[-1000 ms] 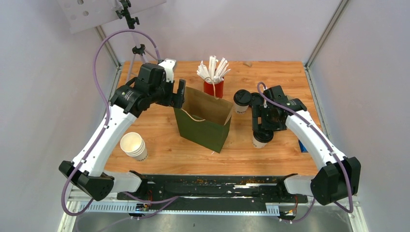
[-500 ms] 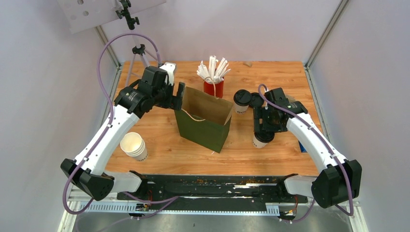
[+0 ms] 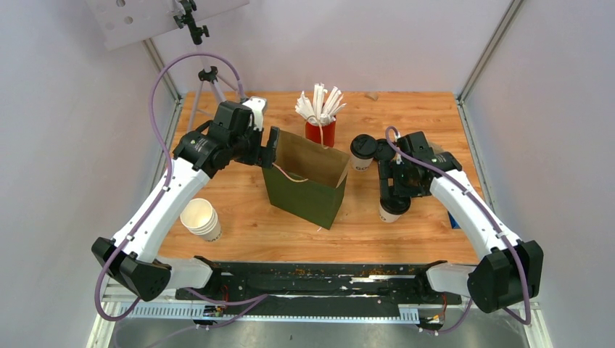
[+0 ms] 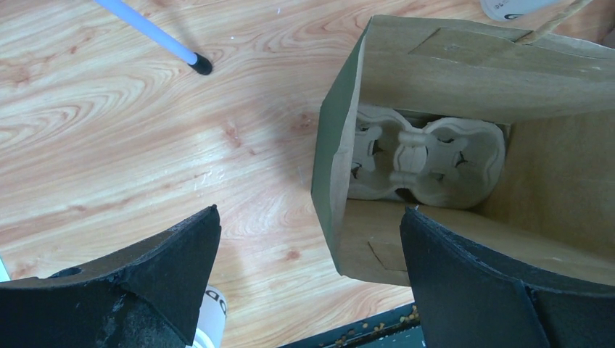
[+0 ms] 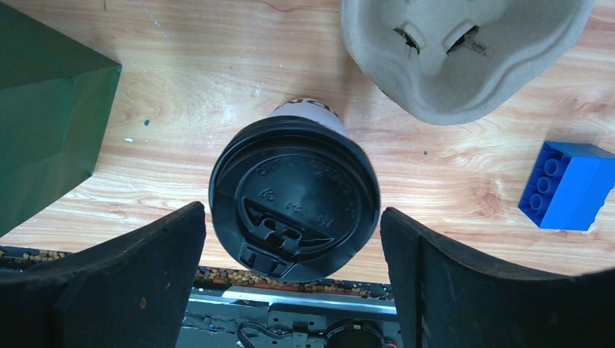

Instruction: Pack the takeout coffee

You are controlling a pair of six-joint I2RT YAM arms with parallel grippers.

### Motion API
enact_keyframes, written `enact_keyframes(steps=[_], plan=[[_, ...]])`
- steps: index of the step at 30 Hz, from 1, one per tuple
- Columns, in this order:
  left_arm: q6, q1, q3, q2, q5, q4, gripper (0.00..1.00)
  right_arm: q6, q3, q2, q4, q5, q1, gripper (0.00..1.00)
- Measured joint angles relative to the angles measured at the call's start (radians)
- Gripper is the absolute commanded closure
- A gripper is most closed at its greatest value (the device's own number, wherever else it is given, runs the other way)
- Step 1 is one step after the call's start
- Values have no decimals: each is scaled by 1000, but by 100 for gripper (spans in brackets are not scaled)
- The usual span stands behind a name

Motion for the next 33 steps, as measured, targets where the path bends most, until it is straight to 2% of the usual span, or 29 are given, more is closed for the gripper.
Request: enact_keyframes(steps=[14,33], plan=[[1,0,0,0,33,6,0,-50,-42,-127,64,-20,0,10],[4,0,0,-2,40,13,1,-3,-91,-76,87,-13,0,15]])
